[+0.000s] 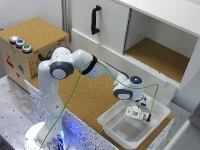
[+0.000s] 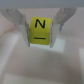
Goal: Put the yellow block inside the right cabinet
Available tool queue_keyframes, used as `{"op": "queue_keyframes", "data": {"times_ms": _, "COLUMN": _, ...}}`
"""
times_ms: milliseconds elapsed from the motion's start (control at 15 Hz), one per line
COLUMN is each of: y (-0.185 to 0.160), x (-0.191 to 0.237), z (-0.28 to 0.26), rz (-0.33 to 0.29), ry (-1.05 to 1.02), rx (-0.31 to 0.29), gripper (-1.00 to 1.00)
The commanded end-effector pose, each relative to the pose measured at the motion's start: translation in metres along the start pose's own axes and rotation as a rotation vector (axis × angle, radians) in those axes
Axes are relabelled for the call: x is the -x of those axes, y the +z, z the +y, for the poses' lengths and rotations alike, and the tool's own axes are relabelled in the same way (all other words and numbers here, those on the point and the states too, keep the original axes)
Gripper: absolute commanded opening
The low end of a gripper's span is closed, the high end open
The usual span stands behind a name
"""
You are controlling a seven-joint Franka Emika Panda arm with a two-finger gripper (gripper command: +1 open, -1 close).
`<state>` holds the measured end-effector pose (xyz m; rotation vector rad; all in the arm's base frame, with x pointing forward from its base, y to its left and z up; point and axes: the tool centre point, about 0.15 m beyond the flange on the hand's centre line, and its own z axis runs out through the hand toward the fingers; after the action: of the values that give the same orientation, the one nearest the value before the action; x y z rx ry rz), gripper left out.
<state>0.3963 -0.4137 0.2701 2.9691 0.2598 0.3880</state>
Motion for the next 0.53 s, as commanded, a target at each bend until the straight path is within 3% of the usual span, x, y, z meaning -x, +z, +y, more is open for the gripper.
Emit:
{"op": "queue_keyframes", "data": {"times_ms": 0, "y": -0.064, "x": -0.041, "z": -0.005, "rz": 0.105, "ry": 0.117, "rx": -0.060, "gripper": -1.00}}
{"op": "queue_keyframes", "data": {"times_ms": 267, "y": -0.106, "x": -0.082, "z": -0.023, "rz": 0.172, "ry": 0.196, "rx": -0.074, "gripper": -1.00}}
{"op": "queue_keyframes", "data": {"times_ms": 467, "y": -0.127, "x": -0.114, "z": -0.037, "rz": 0.181, "ry": 0.255, "rx": -0.093, "gripper": -1.00}}
